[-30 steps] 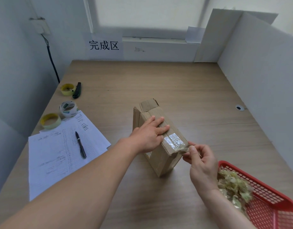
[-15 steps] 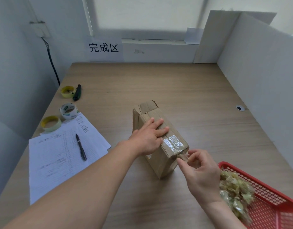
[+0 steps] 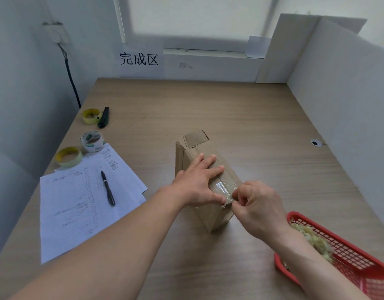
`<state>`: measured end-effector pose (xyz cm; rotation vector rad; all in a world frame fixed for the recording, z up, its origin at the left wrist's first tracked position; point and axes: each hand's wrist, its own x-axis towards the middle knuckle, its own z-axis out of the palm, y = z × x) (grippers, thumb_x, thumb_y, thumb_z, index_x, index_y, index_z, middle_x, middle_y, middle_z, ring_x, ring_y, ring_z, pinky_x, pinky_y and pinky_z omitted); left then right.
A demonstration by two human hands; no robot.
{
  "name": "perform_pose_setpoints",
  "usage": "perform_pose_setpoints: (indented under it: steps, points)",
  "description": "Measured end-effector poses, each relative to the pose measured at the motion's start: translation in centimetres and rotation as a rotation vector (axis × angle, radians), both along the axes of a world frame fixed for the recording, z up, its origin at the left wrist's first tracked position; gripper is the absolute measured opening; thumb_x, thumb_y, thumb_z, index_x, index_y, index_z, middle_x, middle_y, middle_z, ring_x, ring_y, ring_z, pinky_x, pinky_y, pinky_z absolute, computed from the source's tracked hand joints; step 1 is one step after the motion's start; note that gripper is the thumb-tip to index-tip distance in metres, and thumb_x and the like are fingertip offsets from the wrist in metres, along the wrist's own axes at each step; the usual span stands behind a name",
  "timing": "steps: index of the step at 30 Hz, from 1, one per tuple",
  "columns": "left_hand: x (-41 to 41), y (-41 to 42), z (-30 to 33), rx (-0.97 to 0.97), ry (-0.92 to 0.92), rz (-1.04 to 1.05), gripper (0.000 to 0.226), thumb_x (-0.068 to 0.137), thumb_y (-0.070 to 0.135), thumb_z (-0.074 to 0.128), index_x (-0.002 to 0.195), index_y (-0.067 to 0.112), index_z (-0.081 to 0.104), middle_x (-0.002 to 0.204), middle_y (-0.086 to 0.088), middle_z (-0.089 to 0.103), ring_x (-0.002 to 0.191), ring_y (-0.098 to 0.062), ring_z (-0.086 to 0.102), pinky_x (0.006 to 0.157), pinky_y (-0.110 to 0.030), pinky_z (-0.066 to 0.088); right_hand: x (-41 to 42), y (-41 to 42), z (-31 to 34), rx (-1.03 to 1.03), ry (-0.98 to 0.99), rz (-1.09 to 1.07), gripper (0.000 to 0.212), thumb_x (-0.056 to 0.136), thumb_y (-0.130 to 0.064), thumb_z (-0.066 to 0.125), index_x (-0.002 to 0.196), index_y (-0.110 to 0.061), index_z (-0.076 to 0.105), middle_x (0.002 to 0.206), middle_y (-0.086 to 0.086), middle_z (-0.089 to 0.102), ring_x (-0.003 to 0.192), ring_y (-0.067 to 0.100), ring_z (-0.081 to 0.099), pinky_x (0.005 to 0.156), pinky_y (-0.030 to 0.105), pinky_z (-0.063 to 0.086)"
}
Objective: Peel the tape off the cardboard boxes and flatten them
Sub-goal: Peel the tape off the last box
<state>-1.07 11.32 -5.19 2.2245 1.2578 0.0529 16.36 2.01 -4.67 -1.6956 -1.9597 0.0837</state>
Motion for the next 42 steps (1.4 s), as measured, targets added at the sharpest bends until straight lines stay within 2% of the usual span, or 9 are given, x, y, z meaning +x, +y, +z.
perform_pose_setpoints:
  steps: [6, 11, 19, 24, 26, 29, 33, 36, 42]
  points:
    - [0.8, -0.3, -0.2, 0.001, -0.009, 0.044, 0.097, 0.07, 0.057, 0.079, 0.152, 0.041, 0.029, 0.164, 0.022, -0.002, 0.151, -0.008, -0.014, 0.117, -0.058, 0.022, -0.9, 0.8, 0.6, -0.146, -0.099, -0.155, 0.031, 0.07, -0.019, 0.072, 0.054, -0.024, 0.046, 0.071, 0.0, 0.067, 0.075, 0.029, 0.061, 0.058, 0.029, 0.028]
    - [0.1, -0.7, -0.8, -0.027, -0.082, 0.091, 0.091, 0.074, 0.051, 0.078, 0.152, 0.041, 0.031, 0.164, 0.022, -0.001, 0.15, -0.006, -0.014, 0.119, -0.055, 0.02, -1.1, 1.4, 1.7, -0.269, -0.052, -0.132, 0.043, 0.069, -0.047, 0.078, 0.049, -0.025, 0.047, 0.063, -0.003, 0.064, 0.068, 0.023, 0.059, 0.057, 0.03, 0.036]
    - [-0.4, -0.4, -0.6, -0.054, -0.045, 0.062, 0.08, 0.084, 0.044, 0.068, 0.153, 0.044, 0.028, 0.164, 0.022, -0.003, 0.15, -0.005, -0.015, 0.12, -0.054, 0.016, -2.1, 2.4, 2.3, -0.364, -0.202, -0.11, 0.033, 0.074, -0.036, 0.069, 0.056, -0.019, 0.047, 0.055, -0.005, 0.048, 0.066, 0.026, 0.049, 0.052, 0.03, 0.028]
    - [-0.7, -0.5, -0.8, -0.048, -0.042, 0.067, 0.079, 0.084, 0.045, 0.065, 0.153, 0.044, 0.027, 0.164, 0.022, -0.003, 0.15, -0.006, -0.015, 0.12, -0.055, 0.017, -3.1, 1.9, 1.4, -0.183, -0.342, -0.082, 0.024, 0.082, -0.04, 0.065, 0.071, -0.02, 0.057, 0.084, 0.005, 0.068, 0.086, 0.033, 0.063, 0.062, 0.031, 0.031]
    - [-0.8, -0.5, -0.8, -0.042, -0.033, 0.067, 0.078, 0.084, 0.047, 0.065, 0.153, 0.045, 0.026, 0.164, 0.023, -0.003, 0.15, -0.006, -0.015, 0.119, -0.056, 0.017, -3.0, 1.3, 0.9, -0.116, -0.244, -0.103, 0.021, 0.078, -0.03, 0.072, 0.067, -0.016, 0.06, 0.077, 0.008, 0.066, 0.076, 0.035, 0.062, 0.06, 0.031, 0.029]
    - [-0.7, -0.5, -0.8, -0.036, -0.028, 0.064, 0.078, 0.085, 0.048, 0.064, 0.153, 0.046, 0.026, 0.164, 0.023, -0.004, 0.15, -0.006, -0.016, 0.119, -0.057, 0.018, -2.4, 0.1, 0.3, -0.063, 0.111, -0.25, 0.034, 0.068, -0.011, 0.077, 0.052, -0.016, 0.048, 0.053, 0.0, 0.053, 0.053, 0.026, 0.05, 0.052, 0.029, 0.028]
    - [-0.5, -0.2, -0.9, -0.044, -0.027, 0.051, 0.079, 0.085, 0.047, 0.065, 0.153, 0.046, 0.026, 0.164, 0.023, -0.004, 0.15, -0.006, -0.016, 0.12, -0.055, 0.016, -1.7, -0.1, 0.3, -0.108, 0.44, -0.336, 0.024, 0.067, -0.021, 0.073, 0.052, -0.016, 0.054, 0.052, -0.007, 0.055, 0.052, 0.011, 0.049, 0.052, 0.028, 0.035]
    - [-0.4, -0.1, -0.8, -0.042, -0.022, 0.044, 0.077, 0.086, 0.048, 0.064, 0.153, 0.046, 0.025, 0.164, 0.023, -0.004, 0.15, -0.005, -0.016, 0.121, -0.054, 0.015, -1.7, 0.4, 0.6, -0.115, 0.265, -0.271, 0.032, 0.065, -0.041, 0.079, 0.062, -0.022, 0.053, 0.067, -0.007, 0.055, 0.063, 0.013, 0.051, 0.058, 0.029, 0.034]
    - [-0.5, -0.1, -0.6, -0.04, -0.021, 0.041, 0.074, 0.088, 0.049, 0.061, 0.153, 0.045, 0.025, 0.164, 0.023, -0.004, 0.15, -0.005, -0.016, 0.121, -0.052, 0.015, -2.2, 2.4, 0.4, -0.178, -0.002, -0.267, 0.043, 0.076, -0.046, 0.075, 0.064, -0.025, 0.04, 0.075, -0.007, 0.046, 0.071, 0.022, 0.049, 0.062, 0.03, 0.029]
